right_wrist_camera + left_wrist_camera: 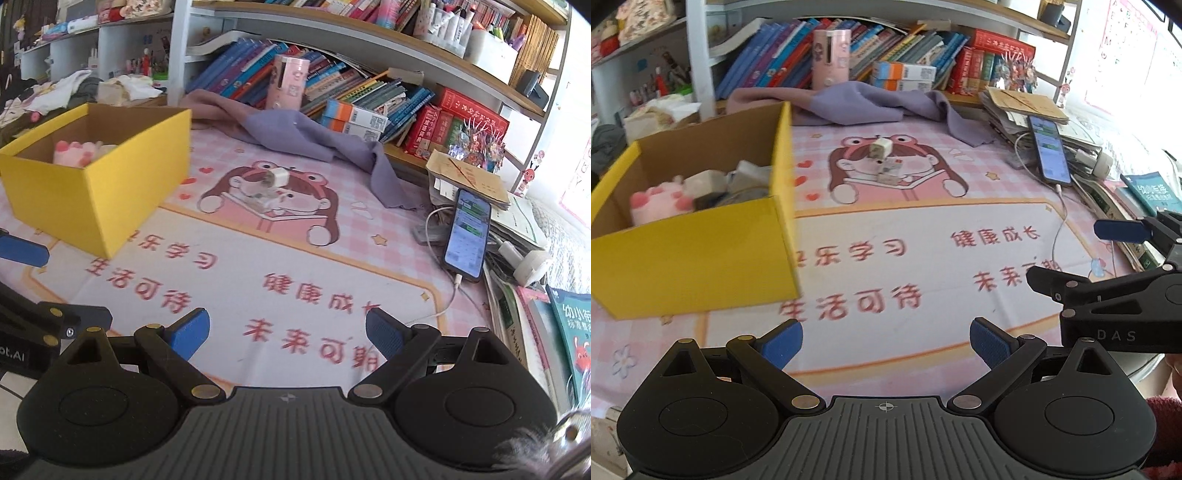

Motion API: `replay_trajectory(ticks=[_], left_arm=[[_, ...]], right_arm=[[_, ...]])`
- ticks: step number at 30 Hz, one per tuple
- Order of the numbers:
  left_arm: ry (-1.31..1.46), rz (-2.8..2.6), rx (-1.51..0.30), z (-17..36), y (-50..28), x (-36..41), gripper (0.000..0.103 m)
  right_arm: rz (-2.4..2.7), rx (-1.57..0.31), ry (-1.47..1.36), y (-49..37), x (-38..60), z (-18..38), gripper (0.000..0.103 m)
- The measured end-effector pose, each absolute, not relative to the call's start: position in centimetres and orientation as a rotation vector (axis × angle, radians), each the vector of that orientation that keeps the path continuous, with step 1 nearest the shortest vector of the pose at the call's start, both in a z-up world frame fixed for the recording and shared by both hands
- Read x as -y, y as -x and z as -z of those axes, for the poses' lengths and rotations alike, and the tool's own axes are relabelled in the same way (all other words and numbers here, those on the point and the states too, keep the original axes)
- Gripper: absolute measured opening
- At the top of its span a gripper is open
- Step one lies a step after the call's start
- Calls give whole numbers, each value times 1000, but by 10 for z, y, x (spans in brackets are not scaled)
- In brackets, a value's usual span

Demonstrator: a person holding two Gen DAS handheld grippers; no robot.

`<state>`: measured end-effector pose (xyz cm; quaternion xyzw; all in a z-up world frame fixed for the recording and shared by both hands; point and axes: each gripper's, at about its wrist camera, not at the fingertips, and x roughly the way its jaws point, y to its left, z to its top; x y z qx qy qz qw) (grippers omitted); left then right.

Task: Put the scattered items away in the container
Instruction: 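Move both open tools toward the white charger and card on the mat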

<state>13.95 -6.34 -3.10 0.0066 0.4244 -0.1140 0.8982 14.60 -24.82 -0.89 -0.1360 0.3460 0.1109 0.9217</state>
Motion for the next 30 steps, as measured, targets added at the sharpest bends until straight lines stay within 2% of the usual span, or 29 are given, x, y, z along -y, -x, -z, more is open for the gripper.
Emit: replay_trajectory(ticks=[19,30], left_arm=[[-29,117,-863,31,-226,127,99],[-118,53,-858,37,-281,146,98]], right_arm=[[-375,-700,218,-265,311,10,89],[-487,-693,211,-340,311,16,89]])
